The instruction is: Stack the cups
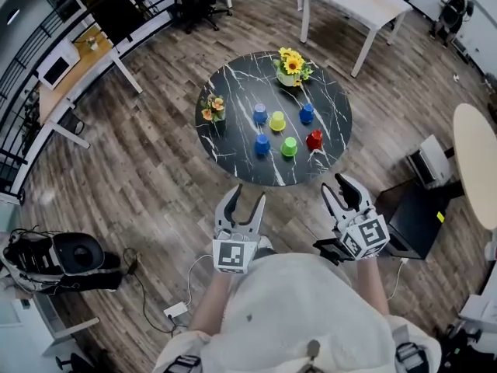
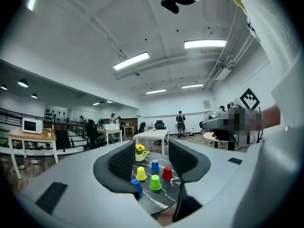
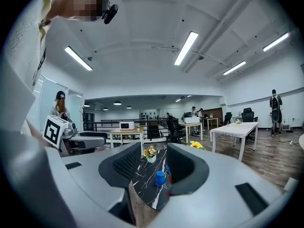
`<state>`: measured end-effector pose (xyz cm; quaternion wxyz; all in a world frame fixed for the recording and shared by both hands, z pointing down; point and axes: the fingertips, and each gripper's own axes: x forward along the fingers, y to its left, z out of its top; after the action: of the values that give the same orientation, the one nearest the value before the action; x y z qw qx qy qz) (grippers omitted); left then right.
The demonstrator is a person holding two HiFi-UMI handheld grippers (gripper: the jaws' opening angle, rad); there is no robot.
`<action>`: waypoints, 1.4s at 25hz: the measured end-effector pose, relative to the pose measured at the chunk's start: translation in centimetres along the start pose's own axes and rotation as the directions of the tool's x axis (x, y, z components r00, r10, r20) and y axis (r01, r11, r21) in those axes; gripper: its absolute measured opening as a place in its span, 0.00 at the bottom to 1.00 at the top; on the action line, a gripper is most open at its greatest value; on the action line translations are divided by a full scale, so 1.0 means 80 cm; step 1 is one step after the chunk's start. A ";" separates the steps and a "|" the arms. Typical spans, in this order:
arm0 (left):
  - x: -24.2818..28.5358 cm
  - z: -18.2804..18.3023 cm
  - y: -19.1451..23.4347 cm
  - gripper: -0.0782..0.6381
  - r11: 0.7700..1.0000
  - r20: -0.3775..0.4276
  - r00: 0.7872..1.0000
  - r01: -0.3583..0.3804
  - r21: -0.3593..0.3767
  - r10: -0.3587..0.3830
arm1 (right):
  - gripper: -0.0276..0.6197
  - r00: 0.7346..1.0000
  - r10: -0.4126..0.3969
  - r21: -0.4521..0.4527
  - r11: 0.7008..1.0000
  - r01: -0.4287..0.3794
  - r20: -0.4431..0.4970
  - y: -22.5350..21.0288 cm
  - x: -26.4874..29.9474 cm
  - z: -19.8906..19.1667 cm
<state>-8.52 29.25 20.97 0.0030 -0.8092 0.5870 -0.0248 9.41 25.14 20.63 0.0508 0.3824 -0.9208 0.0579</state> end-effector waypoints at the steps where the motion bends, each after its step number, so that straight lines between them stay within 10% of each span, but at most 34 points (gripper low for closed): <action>1: 0.003 -0.002 0.013 0.42 1.000 -0.007 1.000 -0.003 0.001 0.003 | 0.33 1.000 -0.005 -0.006 1.000 0.005 -0.005 0.002 0.011 0.001; 14: 0.056 -0.036 0.068 0.42 0.999 -0.057 0.998 0.022 -0.038 -0.024 | 0.34 0.996 -0.030 0.000 1.000 0.030 -0.084 -0.026 0.080 -0.014; 35: 0.248 -0.060 0.080 0.42 0.986 -0.148 0.978 -0.159 -0.055 0.149 | 0.32 0.952 0.258 -0.046 0.962 -0.269 -0.163 -0.196 0.255 -0.031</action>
<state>-8.63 8.51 26.26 -0.0642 -0.7570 0.6472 -0.0629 6.30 0.27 26.93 0.1269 0.2485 -0.9582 0.0626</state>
